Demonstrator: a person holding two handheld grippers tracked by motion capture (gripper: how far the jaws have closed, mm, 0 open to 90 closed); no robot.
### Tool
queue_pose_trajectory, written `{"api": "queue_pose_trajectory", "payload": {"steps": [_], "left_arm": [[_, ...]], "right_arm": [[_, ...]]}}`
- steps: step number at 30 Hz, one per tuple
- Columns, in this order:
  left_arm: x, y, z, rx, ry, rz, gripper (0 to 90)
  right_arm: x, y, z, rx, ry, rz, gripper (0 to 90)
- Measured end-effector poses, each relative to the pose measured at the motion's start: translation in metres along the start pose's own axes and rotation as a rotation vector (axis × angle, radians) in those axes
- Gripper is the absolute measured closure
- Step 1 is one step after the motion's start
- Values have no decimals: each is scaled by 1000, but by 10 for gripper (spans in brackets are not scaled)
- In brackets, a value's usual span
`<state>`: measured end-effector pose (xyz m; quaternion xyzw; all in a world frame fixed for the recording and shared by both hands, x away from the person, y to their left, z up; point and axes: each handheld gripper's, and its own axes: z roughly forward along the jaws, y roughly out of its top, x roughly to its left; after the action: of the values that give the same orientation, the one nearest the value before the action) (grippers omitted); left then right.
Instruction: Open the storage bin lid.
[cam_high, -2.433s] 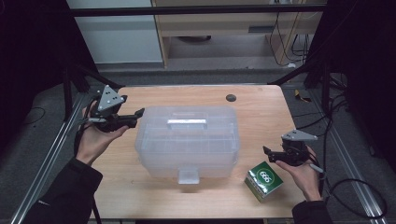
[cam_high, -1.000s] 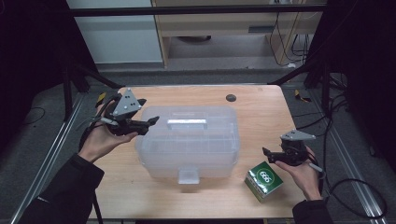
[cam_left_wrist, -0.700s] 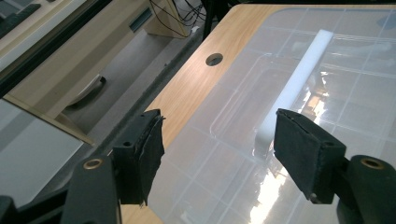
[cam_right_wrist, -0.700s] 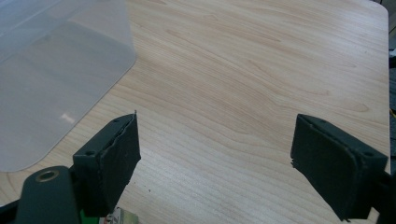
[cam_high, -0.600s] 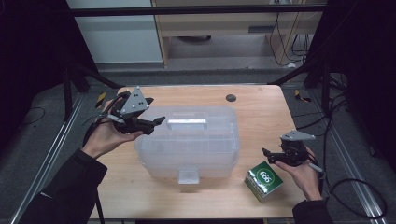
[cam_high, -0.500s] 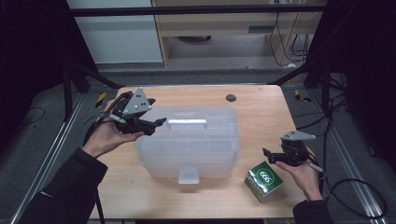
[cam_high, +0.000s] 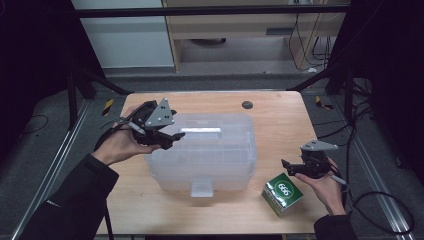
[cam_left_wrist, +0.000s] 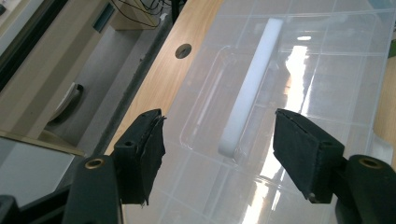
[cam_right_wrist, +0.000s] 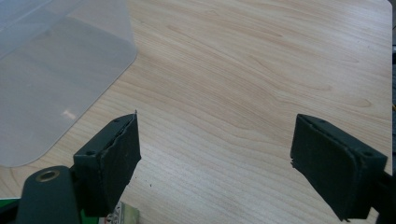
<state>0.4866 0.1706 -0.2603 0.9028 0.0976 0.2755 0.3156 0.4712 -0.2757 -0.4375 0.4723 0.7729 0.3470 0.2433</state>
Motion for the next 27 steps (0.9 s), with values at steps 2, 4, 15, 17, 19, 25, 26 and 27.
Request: {"api": "queue_pose_trajectory", "payload": {"steps": [2, 4, 15, 17, 19, 25, 26, 27], "left_arm": [[0, 2, 2, 11, -8, 15, 340], [0, 3, 4, 17, -16, 23, 344], [-2, 6, 15, 72, -52, 97, 392], [-2, 6, 18, 75, -56, 108, 406], [-2, 6, 19, 82, -58, 125, 425], [-3, 9, 27, 106, -62, 169, 473], [-3, 9, 28, 104, -68, 173, 483], [-3, 10, 30, 108, -69, 179, 491]], "right_arm": [[1, 0, 0, 3, 3, 2, 164], [1, 0, 0, 5, 5, -1, 165], [1, -1, 2, 18, 20, 3, 178], [2, -1, 2, 18, 20, 9, 181], [2, -2, 2, 16, 22, 11, 184], [2, -3, 3, 11, 24, 18, 198], [3, -3, 3, 10, 25, 19, 201], [3, -3, 3, 10, 25, 19, 203]]}}
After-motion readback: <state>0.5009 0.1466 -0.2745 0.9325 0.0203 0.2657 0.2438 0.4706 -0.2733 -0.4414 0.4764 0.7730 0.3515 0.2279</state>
